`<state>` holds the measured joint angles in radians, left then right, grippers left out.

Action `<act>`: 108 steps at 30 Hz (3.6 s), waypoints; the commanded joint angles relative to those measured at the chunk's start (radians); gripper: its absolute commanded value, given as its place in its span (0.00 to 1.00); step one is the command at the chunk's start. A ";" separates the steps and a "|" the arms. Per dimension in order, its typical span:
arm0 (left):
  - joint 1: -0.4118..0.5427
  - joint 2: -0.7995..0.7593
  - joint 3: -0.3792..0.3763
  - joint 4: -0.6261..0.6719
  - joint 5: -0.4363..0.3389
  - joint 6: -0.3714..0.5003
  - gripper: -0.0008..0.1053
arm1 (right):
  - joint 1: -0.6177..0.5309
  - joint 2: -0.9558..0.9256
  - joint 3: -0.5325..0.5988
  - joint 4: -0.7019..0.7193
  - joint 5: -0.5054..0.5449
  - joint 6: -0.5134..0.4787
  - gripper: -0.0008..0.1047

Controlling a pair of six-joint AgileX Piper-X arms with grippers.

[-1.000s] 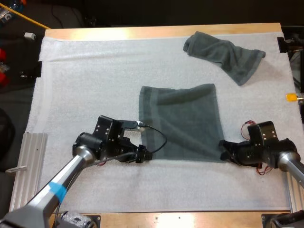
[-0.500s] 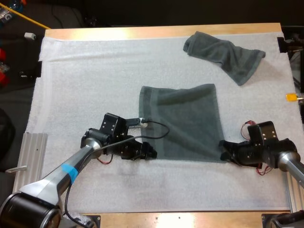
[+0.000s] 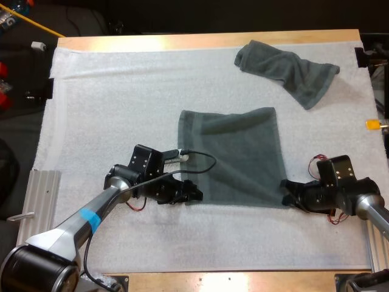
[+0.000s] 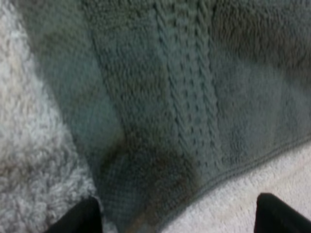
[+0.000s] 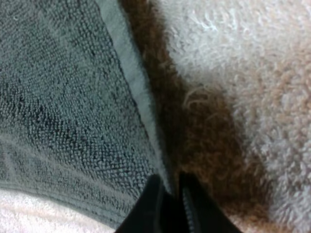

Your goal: Pick towel from pile, fold and stack

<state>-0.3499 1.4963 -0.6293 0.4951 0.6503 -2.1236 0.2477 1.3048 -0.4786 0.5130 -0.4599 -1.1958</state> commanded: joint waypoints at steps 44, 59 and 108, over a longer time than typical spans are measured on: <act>-0.086 -0.174 0.003 0.226 -0.234 0.167 0.01 | 0.001 -0.145 -0.011 0.172 -0.050 -0.032 0.01; -0.138 -0.477 0.003 0.443 -0.181 0.264 0.01 | 0.070 -0.505 -0.011 0.459 -0.065 -0.049 0.01; 0.097 0.041 -0.173 -0.057 -0.001 0.083 0.01 | 0.194 -0.109 -0.009 -0.428 0.425 0.728 0.01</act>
<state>-0.2534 1.5395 -0.7954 0.4574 0.6360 -2.0396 0.4450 1.1949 -0.4837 0.1011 -0.0527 -0.4706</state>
